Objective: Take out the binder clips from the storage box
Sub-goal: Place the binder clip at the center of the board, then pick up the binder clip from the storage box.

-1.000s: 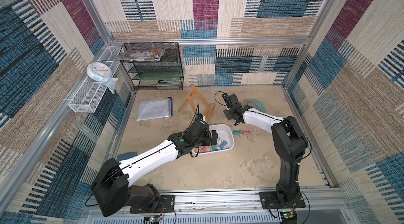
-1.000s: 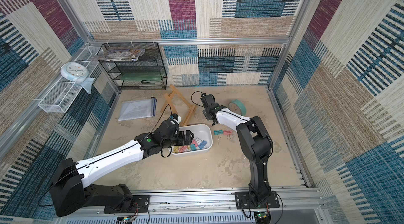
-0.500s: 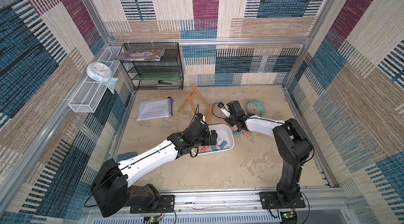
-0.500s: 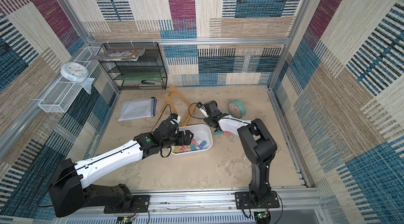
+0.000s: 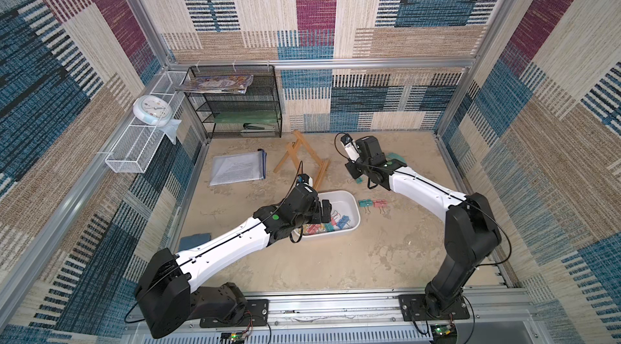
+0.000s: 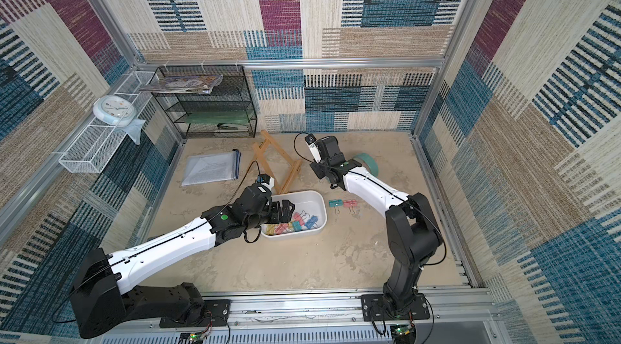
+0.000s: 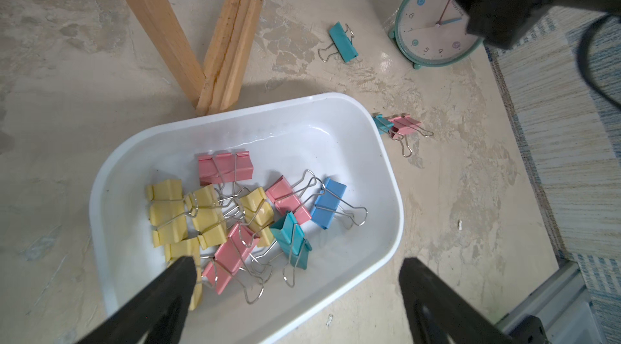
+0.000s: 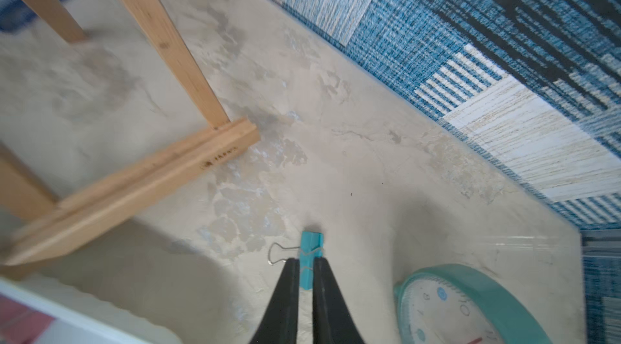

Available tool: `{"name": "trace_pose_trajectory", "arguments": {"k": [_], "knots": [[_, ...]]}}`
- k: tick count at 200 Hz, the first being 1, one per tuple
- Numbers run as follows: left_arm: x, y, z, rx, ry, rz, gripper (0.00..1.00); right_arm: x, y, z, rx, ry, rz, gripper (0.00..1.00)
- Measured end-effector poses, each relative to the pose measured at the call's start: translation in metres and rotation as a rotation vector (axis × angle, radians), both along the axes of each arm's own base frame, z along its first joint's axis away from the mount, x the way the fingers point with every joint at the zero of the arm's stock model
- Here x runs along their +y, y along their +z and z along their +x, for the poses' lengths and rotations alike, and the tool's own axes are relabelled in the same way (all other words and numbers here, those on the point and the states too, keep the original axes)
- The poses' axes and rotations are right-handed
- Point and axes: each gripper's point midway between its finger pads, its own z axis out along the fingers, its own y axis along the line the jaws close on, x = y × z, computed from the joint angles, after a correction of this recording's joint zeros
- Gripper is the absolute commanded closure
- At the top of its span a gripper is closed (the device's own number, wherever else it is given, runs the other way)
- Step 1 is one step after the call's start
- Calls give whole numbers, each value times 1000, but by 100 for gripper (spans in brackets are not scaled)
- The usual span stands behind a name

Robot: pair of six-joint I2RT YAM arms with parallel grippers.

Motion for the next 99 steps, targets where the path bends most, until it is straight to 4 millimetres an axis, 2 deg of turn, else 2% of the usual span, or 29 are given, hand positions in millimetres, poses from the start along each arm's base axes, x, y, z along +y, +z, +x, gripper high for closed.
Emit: {"name": "trace_pose_trajectory", "arguments": {"k": [26,62,79,99], "knots": [[7,2,2,-20,27,14,1,19,-3,-30,131,47,210,85],[18,-1,3,-32,58,34,1,45,-45,-76,418,122,390,83],[25,-2,0,-40,75,42,1,49,-64,-87,521,113,409,82],[36,-4,-3,-46,111,40,1,52,-77,-95,596,103,406,79]]}}
